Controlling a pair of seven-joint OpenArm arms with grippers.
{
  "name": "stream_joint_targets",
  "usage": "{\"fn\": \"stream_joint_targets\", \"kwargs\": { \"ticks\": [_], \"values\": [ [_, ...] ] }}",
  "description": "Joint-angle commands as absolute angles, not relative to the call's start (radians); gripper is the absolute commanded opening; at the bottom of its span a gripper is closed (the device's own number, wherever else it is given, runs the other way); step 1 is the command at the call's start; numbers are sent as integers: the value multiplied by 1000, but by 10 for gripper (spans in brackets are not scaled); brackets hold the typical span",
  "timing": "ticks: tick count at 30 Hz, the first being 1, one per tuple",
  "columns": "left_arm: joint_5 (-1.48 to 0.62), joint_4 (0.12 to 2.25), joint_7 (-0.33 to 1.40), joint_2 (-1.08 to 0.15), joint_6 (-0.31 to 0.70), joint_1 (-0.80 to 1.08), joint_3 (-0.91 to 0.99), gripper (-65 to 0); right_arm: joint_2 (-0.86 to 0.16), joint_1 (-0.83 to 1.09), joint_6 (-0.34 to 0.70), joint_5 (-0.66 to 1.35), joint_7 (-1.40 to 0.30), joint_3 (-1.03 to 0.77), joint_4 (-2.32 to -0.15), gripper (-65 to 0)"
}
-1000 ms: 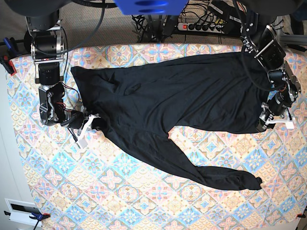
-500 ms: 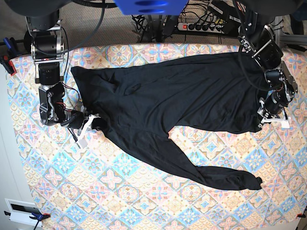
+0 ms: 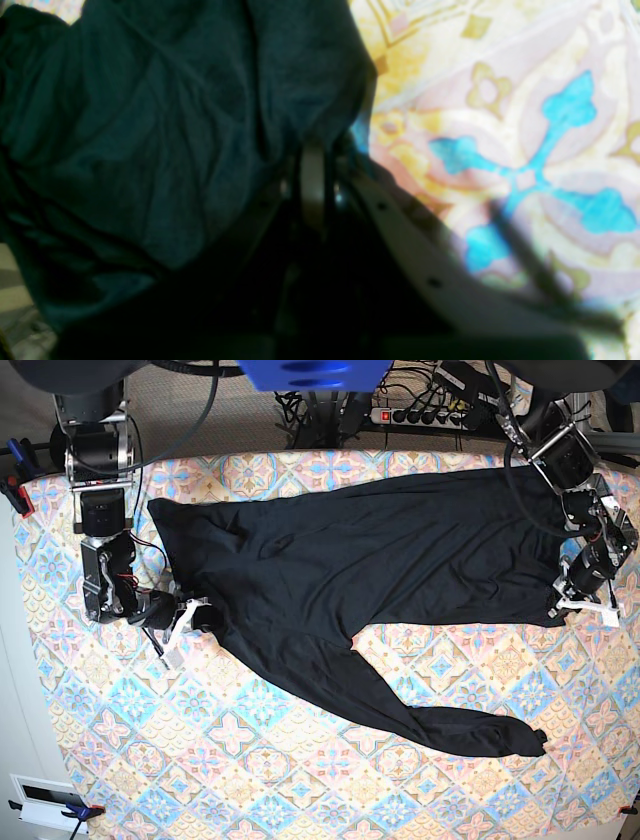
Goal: Layout the t-shirt on the table in an organized manner, then fold the t-shirt properly
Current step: 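Grasp the shirt's side edge near the shoulder with the left gripper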
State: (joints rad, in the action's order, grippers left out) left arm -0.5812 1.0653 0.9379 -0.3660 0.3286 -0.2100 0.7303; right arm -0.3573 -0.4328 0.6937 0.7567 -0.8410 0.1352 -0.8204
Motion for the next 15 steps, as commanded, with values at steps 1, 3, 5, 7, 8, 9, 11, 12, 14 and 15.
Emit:
{"fn": "stream_joint_targets", "kwargs": {
  "ticks": [1, 3, 5, 7, 8, 9, 11, 12, 14, 15],
  "values": [
    [-596, 1087, 923, -389, 335, -216, 733, -650, -367, -450, 698, 748, -858, 136, -852, -650],
    [-610, 1087, 920, -389, 335, -208, 733, -650, -367, -450, 698, 748, -862, 136, -883, -650],
    [-639, 1087, 921, -398, 335, -206, 733, -650, -367, -450, 698, 748, -860, 136, -892, -650],
    [-668, 1087, 923, -409, 335, -200, 733, -650, -367, -450, 698, 748, -860, 136, -892, -650],
    [-684, 1087, 921, -410, 337, -193, 733, -650, -369, -450, 698, 748, -860, 136, -894, -650],
    [-696, 1087, 921, -415, 337, -189, 733, -650, -371, -450, 698, 748, -860, 136, -894, -650],
    [-722, 1087, 921, -430, 337, -186, 733, -650, -372, -450, 698, 748, -860, 128, -894, -650],
    [-730, 1087, 921, -433, 337, -186, 733, -650, -372, -450, 698, 748, -860, 111, -894, -650],
    [-734, 1087, 920, -449, 337, -186, 733, -650, -372, -449, 698, 745, -868, 65, -894, -650],
    [-734, 1087, 918, -453, 337, -186, 733, -650, -372, -449, 698, 746, -868, 53, -894, -650]
  ]
}}
